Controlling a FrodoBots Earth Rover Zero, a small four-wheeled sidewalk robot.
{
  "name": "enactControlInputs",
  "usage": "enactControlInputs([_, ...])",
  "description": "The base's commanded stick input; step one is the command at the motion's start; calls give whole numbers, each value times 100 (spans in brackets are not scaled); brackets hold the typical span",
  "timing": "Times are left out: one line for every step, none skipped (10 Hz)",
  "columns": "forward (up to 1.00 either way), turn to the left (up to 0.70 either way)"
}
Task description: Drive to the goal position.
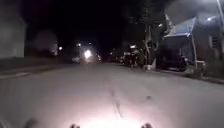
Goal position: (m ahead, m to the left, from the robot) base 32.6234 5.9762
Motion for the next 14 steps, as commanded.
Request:
enactControlInputs([85,0])
enactControlInputs([85,0])
enactControlInputs([85,0])
enactControlInputs([85,0])
enactControlInputs([85,0])
enactControlInputs([85,0])
enactControlInputs([85,0])
enactControlInputs([85,0])
enactControlInputs([85,0])
enactControlInputs([85,0])
enactControlInputs([85,-8])
enactControlInputs([85,-34])
enactControlInputs([85,-32])
enactControlInputs([85,-4])
